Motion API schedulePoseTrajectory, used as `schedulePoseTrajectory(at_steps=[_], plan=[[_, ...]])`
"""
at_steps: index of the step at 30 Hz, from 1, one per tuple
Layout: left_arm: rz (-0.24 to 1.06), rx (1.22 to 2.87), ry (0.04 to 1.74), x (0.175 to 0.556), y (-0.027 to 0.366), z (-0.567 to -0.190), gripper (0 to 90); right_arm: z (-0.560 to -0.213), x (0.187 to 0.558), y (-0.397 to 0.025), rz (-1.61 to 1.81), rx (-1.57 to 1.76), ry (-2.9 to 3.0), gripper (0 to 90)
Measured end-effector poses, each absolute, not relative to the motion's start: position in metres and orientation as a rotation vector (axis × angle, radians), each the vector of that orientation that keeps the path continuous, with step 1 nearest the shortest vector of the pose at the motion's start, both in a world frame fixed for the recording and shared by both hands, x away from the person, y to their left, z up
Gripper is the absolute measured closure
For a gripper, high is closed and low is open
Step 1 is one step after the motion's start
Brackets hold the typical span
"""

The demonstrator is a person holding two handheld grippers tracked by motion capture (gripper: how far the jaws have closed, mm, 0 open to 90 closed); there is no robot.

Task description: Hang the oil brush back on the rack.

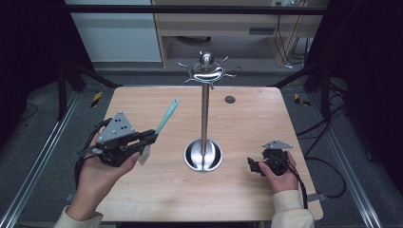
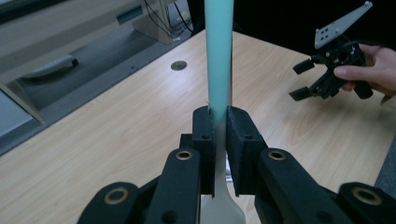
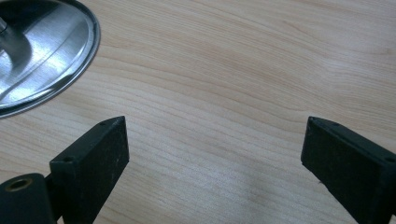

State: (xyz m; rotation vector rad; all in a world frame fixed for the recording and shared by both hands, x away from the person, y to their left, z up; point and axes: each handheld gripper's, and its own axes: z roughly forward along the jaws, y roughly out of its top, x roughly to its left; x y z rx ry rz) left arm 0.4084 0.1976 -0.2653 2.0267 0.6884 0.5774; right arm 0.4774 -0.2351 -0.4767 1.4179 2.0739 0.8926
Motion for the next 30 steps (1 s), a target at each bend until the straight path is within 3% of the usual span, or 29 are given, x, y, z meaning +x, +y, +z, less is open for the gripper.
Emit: schedulePoseTrajectory(at_steps=[30], plan=[[0.592,1.951,0.658,0.416,0.190,-0.236,82.1,-0.477,0.477,-0.236,0.893,1.416,2.073,8.2]])
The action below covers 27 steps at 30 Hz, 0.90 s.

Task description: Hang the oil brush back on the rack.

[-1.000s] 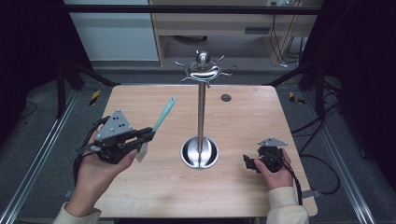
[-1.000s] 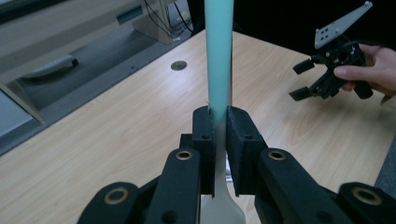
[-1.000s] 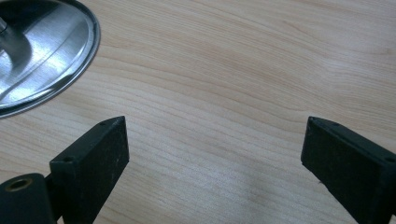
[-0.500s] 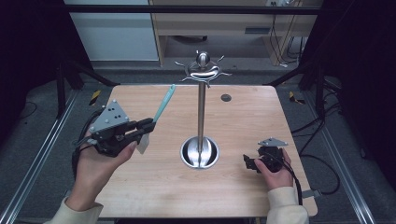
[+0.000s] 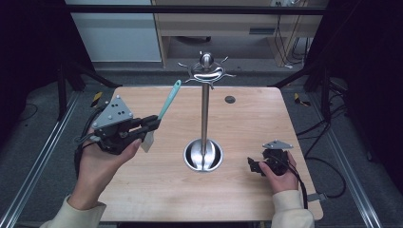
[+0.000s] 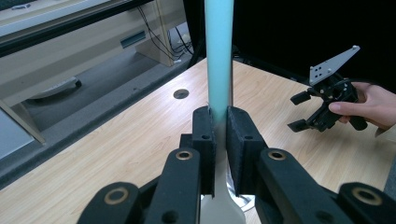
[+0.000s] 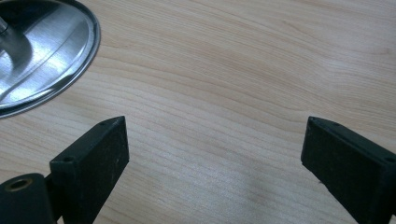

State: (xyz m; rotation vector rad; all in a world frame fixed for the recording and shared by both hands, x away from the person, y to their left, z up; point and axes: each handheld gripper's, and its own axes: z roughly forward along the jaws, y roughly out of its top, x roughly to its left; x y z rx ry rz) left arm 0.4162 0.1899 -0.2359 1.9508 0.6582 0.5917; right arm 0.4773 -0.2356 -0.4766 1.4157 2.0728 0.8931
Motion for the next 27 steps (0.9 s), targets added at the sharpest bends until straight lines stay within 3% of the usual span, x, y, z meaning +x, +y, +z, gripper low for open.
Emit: schedulePoseTrajectory(at_steps=[27], plan=[[0.575,1.967,0.659,0.4229,0.1832,-0.2341,82.1,-0.4768,0.4771,-0.2355,0.892,1.413,2.076,8.3]])
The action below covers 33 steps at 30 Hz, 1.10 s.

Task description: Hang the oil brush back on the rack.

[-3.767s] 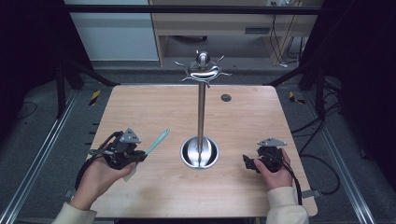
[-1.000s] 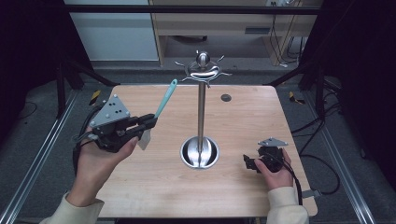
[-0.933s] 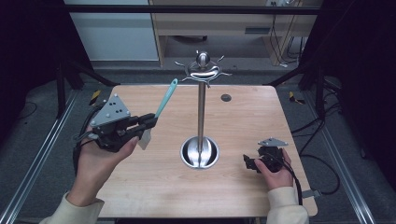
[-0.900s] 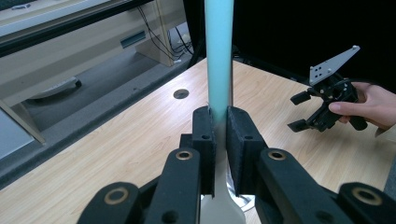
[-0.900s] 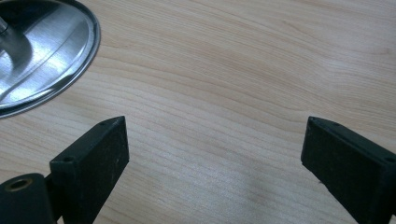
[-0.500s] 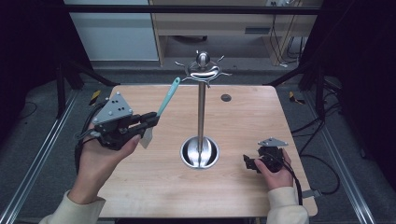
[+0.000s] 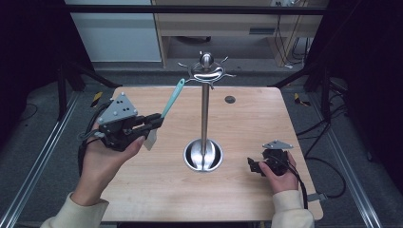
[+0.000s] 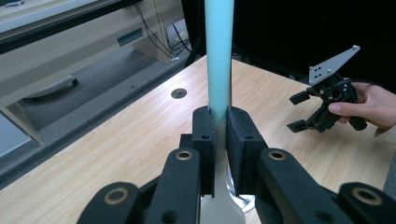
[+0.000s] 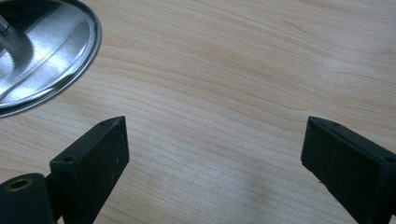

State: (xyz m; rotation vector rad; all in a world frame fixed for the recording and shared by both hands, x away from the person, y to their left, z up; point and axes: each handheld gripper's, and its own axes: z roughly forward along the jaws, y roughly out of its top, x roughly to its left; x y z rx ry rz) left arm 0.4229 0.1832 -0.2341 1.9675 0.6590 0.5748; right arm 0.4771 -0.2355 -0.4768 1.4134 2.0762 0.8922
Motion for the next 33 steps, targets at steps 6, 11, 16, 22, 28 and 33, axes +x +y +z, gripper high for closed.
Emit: schedulePoseTrajectory(at_steps=[6,11,16,22,28,33], plan=[[0.572,1.979,0.657,0.426,0.180,-0.235,82.1,-0.477,0.477,-0.235,0.893,1.414,2.077,8.4],[0.563,1.990,0.657,0.430,0.178,-0.236,82.1,-0.477,0.477,-0.235,0.892,1.413,2.077,8.4],[0.549,1.994,0.664,0.435,0.173,-0.240,82.1,-0.477,0.477,-0.235,0.893,1.413,2.077,8.4],[0.542,1.999,0.667,0.438,0.171,-0.242,82.1,-0.477,0.477,-0.235,0.894,1.414,2.078,8.3],[0.543,1.999,0.669,0.439,0.171,-0.242,82.1,-0.477,0.477,-0.235,0.894,1.413,2.076,8.4],[0.541,1.998,0.670,0.441,0.169,-0.244,82.1,-0.477,0.477,-0.235,0.893,1.413,2.076,8.4]])
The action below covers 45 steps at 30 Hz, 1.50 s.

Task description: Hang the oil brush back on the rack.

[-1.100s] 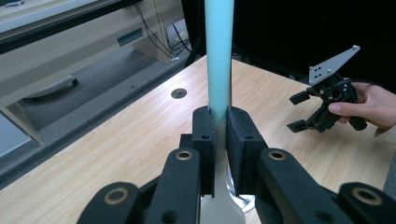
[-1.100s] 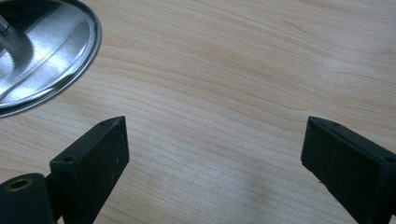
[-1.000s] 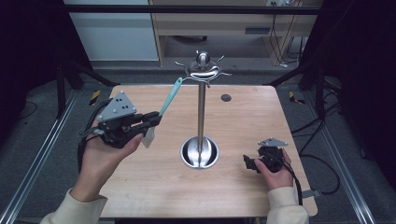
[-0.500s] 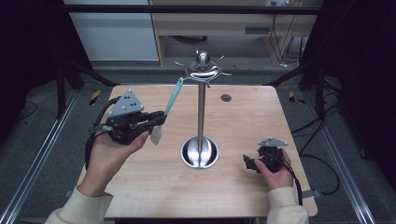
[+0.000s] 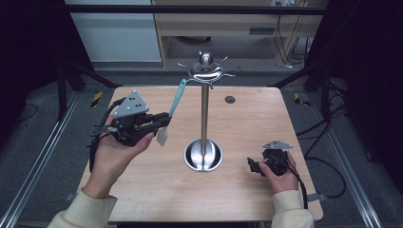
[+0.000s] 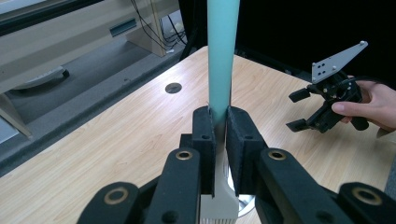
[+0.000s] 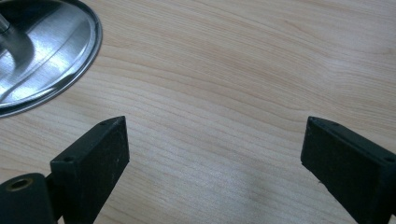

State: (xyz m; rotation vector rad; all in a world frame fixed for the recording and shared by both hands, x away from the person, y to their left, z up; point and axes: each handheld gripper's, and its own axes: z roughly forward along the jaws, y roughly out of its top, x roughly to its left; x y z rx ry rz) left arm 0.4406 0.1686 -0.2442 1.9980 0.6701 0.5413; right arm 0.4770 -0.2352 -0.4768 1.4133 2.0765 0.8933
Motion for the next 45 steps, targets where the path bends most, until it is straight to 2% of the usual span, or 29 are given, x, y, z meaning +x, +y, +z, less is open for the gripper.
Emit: schedulePoseTrajectory(at_steps=[45], plan=[[0.544,1.945,0.697,0.466,0.153,-0.256,81.7,-0.477,0.478,-0.236,0.904,1.408,2.076,8.3]])
